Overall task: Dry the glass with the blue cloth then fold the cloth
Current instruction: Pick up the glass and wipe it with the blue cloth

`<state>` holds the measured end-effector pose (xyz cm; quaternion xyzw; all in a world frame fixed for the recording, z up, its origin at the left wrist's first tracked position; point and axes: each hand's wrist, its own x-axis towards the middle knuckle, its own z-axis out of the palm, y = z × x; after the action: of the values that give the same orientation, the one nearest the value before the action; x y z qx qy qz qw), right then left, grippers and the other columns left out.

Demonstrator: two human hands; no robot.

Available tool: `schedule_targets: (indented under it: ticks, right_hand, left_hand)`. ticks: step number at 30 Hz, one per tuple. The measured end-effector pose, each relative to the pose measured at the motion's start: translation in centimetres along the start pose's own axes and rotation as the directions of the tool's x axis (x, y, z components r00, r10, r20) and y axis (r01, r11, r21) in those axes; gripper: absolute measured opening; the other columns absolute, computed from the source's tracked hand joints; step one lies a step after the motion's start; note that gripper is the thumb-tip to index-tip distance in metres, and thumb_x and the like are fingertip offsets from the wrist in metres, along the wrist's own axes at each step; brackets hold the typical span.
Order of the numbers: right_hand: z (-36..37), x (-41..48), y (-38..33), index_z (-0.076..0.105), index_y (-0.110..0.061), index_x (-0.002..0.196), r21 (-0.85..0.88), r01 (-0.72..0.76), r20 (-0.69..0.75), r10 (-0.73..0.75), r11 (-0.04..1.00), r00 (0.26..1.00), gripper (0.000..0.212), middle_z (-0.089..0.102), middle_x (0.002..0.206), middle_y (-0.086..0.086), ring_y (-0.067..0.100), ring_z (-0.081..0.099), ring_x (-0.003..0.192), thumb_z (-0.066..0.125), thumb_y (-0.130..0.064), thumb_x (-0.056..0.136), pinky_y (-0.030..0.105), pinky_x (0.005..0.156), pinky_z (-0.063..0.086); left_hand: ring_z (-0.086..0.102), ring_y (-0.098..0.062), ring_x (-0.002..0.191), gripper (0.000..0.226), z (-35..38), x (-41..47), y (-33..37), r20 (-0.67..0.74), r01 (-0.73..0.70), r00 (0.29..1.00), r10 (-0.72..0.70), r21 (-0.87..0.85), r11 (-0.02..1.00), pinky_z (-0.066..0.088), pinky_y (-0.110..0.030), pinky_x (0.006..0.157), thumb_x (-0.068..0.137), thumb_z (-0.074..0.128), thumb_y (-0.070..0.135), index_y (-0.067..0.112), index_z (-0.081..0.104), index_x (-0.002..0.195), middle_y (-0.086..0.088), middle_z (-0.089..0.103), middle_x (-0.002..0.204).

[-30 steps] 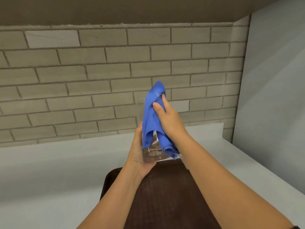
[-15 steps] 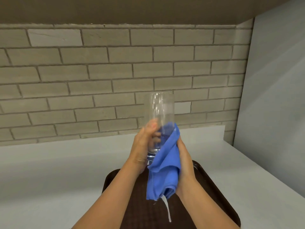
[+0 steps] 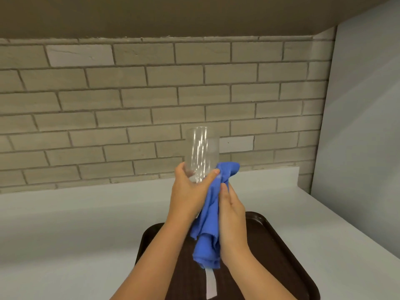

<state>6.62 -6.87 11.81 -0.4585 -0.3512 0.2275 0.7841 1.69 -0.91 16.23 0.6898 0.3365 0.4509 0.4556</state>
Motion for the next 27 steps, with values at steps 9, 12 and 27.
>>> schedule_targets:
  ticks: [9, 12, 27]
  right_hand:
    - [1.8, 2.9, -4.9, 0.029, -0.044, 0.132, -0.365, 0.536, 0.377, -0.405, 0.761, 0.833, 0.046, 0.009, 0.155, -0.010, 0.005, 0.005, 0.143, 0.042, -0.032, 0.091, 0.032, 0.117, 0.012]
    - [2.4, 5.7, -6.5, 0.026, -0.033, 0.139, -0.328, 0.399, 0.300, -0.307, 0.856, 0.903, 0.049, 0.019, 0.154, -0.006, 0.006, 0.021, 0.138, 0.043, -0.031, 0.093, 0.029, 0.112, 0.024]
    - [0.6, 5.1, -4.7, 0.044, -0.034, 0.127, -0.228, 0.225, 0.153, -0.193, 0.947, 0.969, 0.034, 0.061, 0.108, -0.020, -0.008, 0.057, 0.094, 0.039, -0.035, 0.094, 0.018, 0.083, 0.044]
  left_hand:
    - [0.072, -0.010, 0.071, 0.028, -2.4, -0.1, -1.8, 0.502, 0.327, 0.857, 0.120, -0.709, 0.625, 0.056, -0.022, 0.055, 0.061, 0.067, 0.038, 0.019, 0.077, 0.077, 0.002, 0.077, 0.077]
    - [0.071, -0.016, 0.062, 0.025, -2.3, 0.1, -1.5, 0.463, 0.272, 0.881, 0.100, -0.666, 0.694, 0.056, -0.029, 0.052, 0.065, 0.058, 0.035, 0.019, 0.077, 0.068, -0.001, 0.076, 0.069]
    - [0.068, -0.006, 0.060, 0.020, -0.7, 1.3, -2.4, 0.368, 0.151, 0.927, 0.072, -0.542, 0.826, 0.051, -0.018, 0.049, 0.073, 0.062, 0.027, 0.015, 0.063, 0.089, 0.008, 0.073, 0.065]
